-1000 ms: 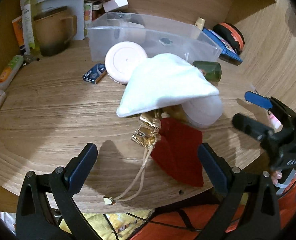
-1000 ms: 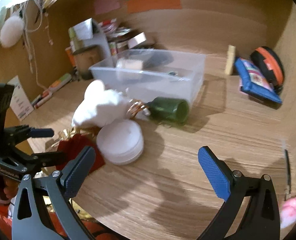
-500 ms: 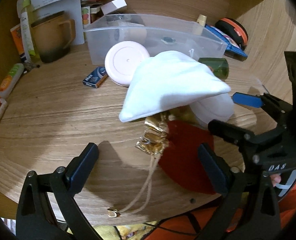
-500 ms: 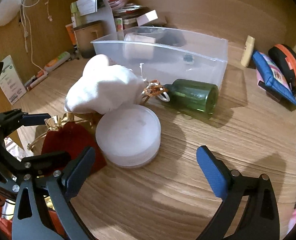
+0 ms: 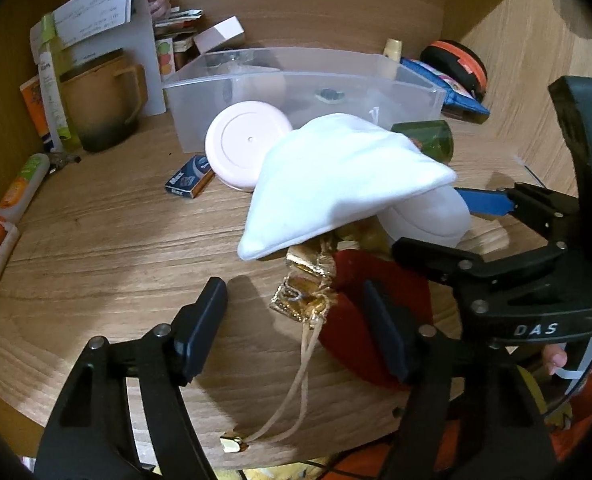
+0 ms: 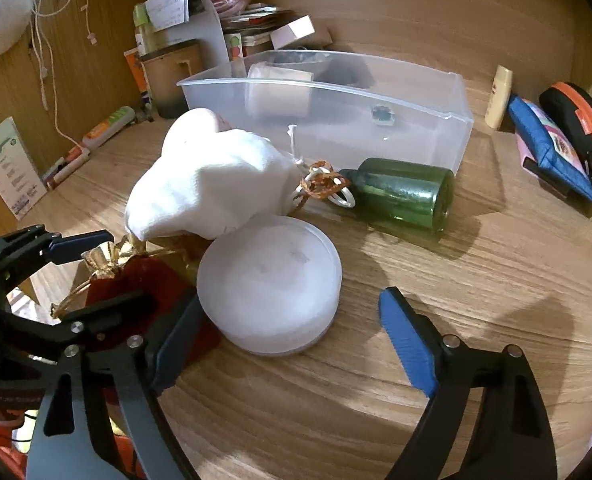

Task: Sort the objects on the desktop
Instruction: 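Grasp the red velvet pouch with the left tool while the right tool grasps the white round container, then lift and carry the red pouch and white container with both tools over the bin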

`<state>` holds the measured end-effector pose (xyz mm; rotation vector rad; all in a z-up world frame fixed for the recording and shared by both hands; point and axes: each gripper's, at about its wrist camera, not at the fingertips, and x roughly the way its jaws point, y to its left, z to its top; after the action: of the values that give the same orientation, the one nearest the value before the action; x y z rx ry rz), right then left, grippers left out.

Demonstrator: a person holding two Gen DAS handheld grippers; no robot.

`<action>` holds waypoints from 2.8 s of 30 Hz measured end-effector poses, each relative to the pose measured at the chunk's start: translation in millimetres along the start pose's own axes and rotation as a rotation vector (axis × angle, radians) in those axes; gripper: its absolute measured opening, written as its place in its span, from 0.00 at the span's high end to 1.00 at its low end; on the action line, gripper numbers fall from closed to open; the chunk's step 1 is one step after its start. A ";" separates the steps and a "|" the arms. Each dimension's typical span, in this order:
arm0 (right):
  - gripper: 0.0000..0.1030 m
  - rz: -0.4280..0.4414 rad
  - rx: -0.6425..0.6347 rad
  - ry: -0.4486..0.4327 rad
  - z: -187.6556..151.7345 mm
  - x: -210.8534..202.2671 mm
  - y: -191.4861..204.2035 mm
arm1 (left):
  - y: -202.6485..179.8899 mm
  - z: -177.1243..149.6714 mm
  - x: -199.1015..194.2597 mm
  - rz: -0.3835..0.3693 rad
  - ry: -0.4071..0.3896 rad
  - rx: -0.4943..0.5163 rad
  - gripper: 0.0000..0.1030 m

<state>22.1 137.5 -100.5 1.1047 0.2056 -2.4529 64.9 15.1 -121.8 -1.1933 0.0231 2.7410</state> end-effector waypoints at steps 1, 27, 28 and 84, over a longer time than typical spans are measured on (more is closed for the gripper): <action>0.17 -0.006 -0.001 -0.003 -0.2 0.5 0.5 | -0.5 0.1 0.3 0.002 -0.005 0.002 0.37; 0.39 0.011 0.167 -0.068 -7.6 -25.2 -42.6 | 33.2 2.5 -27.7 -0.055 -0.063 -0.128 0.73; 0.39 0.010 0.176 -0.073 -7.1 -27.4 -45.5 | 34.5 3.6 -30.0 -0.054 -0.070 -0.129 0.73; 0.39 -0.017 0.053 -0.335 106.0 -82.0 -54.8 | 41.7 170.3 -80.3 -0.017 -0.359 0.070 0.75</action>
<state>-26.2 180.9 28.9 0.6975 0.0459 -2.6243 -10.9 -24.1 51.2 -0.6678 0.0666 2.8681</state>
